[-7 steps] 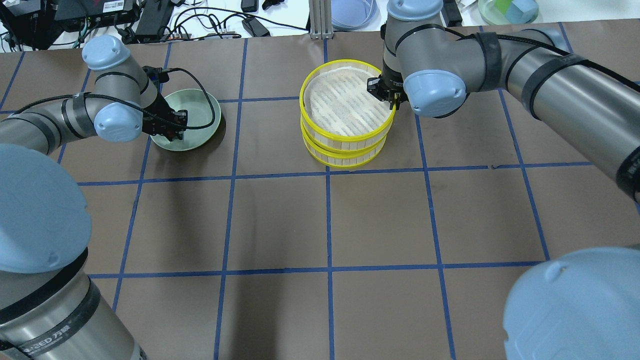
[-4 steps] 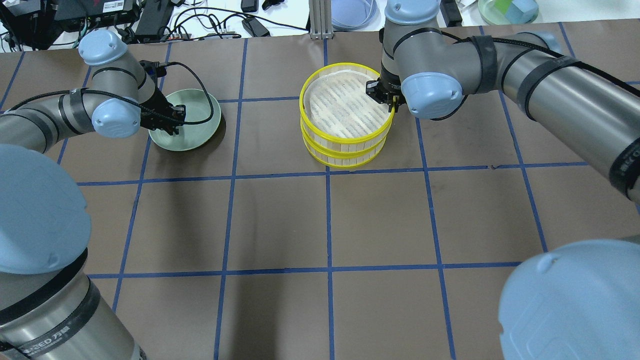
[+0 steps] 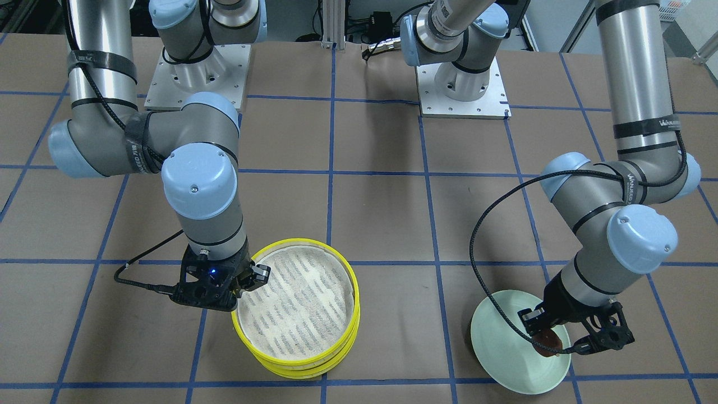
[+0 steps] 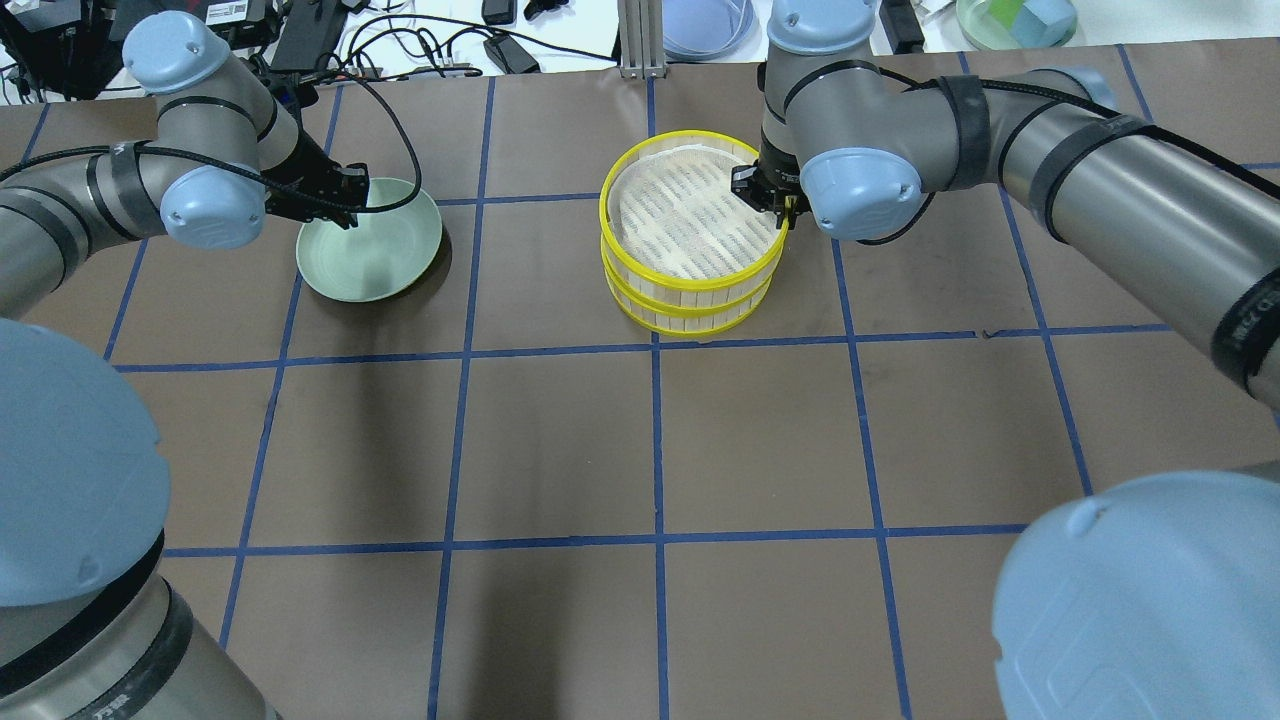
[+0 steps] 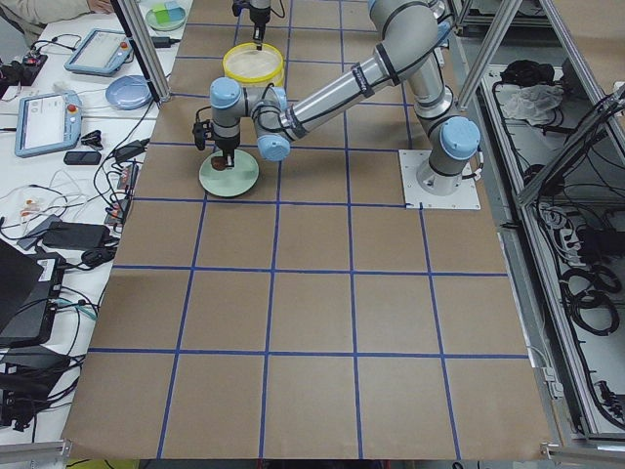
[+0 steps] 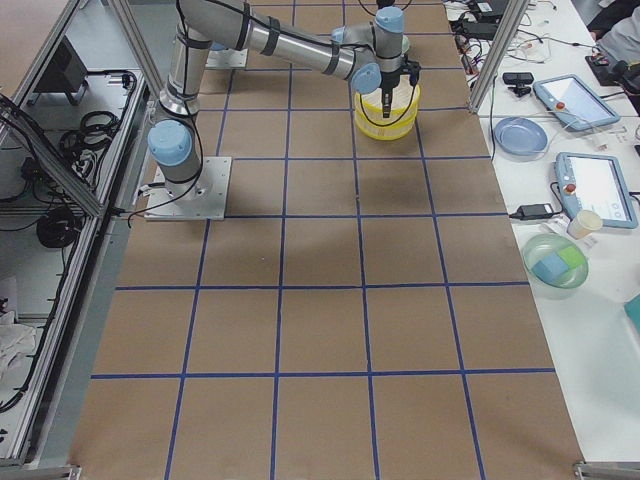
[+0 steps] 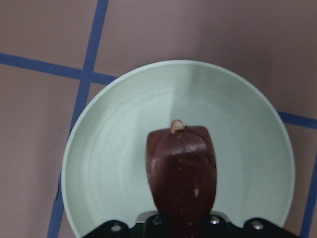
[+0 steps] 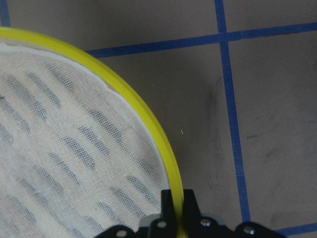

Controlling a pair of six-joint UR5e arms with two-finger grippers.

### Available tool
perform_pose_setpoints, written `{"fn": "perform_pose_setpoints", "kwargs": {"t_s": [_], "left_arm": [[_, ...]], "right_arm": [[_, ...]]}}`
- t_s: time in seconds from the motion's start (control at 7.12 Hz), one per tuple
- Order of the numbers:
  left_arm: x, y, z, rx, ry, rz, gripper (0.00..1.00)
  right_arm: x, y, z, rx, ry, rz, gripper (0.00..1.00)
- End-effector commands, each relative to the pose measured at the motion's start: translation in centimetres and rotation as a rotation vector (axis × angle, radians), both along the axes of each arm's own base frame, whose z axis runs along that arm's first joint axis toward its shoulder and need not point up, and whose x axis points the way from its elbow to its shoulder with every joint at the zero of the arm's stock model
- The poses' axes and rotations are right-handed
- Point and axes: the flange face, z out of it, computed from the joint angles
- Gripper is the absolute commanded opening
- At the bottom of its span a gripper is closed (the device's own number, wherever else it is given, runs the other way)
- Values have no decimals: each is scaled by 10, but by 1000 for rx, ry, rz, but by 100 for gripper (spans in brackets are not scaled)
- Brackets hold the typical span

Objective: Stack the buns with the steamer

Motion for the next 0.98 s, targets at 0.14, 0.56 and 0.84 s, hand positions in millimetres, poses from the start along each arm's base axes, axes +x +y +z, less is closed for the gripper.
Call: {"fn": "perform_pose_setpoints", "kwargs": {"t_s": [0.14, 0.56, 0.84], "left_arm": [[-30, 7, 40, -56, 16, 41, 0], [-95, 15, 60, -88, 57, 143, 0], [-109, 20, 73, -106, 64, 134, 0]], "right_arm": [[0, 1, -9, -5, -3, -11, 0], [16, 6, -5, -23, -7, -4, 0], [18, 6, -10, -14, 4, 0, 0]]}}
